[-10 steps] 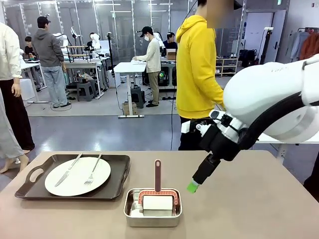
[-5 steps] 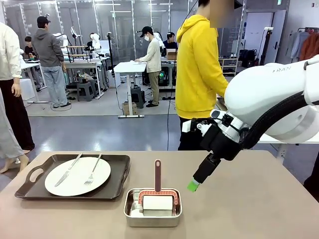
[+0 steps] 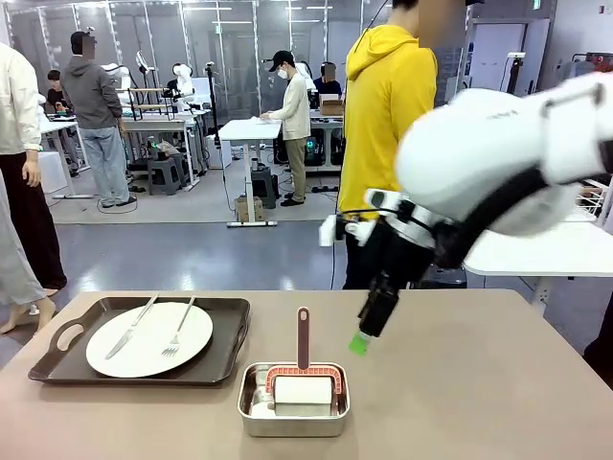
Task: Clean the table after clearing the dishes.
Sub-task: When the left (or right) Handle tray is removed, use the left hand (or right hand) to clean the left (or right) side of the table with the Lint Roller.
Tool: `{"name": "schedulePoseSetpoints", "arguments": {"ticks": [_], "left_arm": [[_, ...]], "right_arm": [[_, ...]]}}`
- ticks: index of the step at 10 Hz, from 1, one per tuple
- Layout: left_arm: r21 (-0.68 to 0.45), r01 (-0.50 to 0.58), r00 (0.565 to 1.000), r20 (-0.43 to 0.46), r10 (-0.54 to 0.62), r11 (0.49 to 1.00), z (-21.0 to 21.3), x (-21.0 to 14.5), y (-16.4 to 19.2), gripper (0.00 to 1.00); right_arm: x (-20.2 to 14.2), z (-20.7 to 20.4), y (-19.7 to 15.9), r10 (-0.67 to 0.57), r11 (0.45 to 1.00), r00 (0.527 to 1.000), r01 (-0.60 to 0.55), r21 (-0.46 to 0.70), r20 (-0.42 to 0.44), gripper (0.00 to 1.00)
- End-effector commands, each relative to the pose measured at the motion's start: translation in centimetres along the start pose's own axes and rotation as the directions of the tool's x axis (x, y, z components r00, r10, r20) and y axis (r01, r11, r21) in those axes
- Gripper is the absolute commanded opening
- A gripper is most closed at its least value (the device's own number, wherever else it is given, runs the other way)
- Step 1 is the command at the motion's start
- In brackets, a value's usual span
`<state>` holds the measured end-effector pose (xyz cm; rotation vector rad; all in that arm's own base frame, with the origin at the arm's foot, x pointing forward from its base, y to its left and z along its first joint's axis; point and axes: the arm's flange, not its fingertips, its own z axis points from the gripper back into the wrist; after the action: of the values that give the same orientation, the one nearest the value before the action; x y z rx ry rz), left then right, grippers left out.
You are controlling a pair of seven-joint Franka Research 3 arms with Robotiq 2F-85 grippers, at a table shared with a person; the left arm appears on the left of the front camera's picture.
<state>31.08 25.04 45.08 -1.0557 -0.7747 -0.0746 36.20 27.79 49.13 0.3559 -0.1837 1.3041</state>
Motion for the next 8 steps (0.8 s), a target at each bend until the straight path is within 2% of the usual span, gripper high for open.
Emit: {"name": "schedulePoseSetpoints", "arguments": {"ticks": [1, 4, 7, 8], "left_arm": [[-0.012, 0.007, 1.000, 0.009, -0.007, 1.000, 0.2, 0.0, -0.1, 1.00], [-0.012, 0.007, 1.000, 0.009, -0.007, 1.000, 0.2, 0.0, -0.1, 1.00], [-0.012, 0.007, 1.000, 0.009, -0.007, 1.000, 0.2, 0.0, -0.1, 1.00], [-0.012, 0.007, 1.000, 0.009, -0.007, 1.000, 0.2, 0.0, -0.1, 1.00]], "right_arm": [[5.6, -1.3, -2.6, 0.156, 0.987, 0.976, -0.149, 0.060, -0.152, 1.00], [11.2, -2.4, -3.1, 0.268, 0.958, 0.919, -0.285, -0.019, -0.290, 1.00], [14.3, -3.2, -4.4, 0.288, 0.954, 0.898, -0.299, 0.019, -0.333, 1.00], [15.4, -3.8, -5.5, 0.263, 0.959, 0.896, -0.285, -0.009, -0.359, 1.00]]}}
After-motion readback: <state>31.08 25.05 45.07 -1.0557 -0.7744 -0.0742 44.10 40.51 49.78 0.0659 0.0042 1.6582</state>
